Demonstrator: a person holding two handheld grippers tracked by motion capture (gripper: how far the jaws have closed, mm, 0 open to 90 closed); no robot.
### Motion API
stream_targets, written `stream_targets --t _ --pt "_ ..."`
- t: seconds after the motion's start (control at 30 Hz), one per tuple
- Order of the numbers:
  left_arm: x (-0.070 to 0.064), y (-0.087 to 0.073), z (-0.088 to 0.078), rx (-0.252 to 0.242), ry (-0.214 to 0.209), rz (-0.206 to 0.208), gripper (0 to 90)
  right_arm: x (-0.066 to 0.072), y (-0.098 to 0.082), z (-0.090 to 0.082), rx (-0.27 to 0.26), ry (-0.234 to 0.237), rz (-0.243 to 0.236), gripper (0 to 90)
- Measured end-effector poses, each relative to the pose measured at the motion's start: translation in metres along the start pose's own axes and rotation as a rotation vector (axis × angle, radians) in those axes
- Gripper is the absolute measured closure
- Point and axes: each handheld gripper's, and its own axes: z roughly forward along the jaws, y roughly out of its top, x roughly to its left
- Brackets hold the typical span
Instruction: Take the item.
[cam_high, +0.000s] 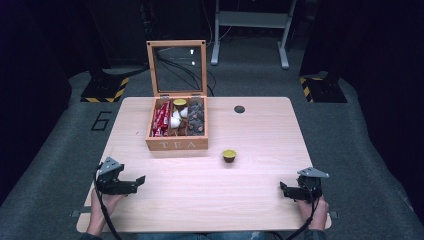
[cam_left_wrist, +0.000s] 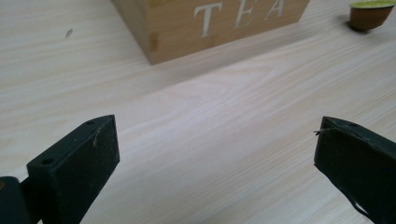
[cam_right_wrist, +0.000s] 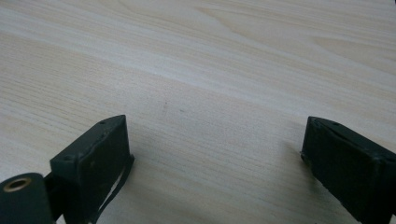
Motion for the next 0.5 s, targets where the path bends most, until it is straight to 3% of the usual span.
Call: stream_targets --t 0.1,0.3,0.5 --pt "0.012 -0.018 0.001 0.021 0.043 -0.024 0.0 0.000 0.000 0.000 0.000 0.000 0.000 7.1" --pt "0.024 -0.034 0.002 0.043 0.058 -0.076 0.0 0.000 0.000 0.000 0.002 -0.001 0.000 7.1" --pt "0.027 -0.041 0.008 0.081 0.066 -0.078 0.0 0.001 0.000 0.000 -0.003 -0.005 -0.002 7.4"
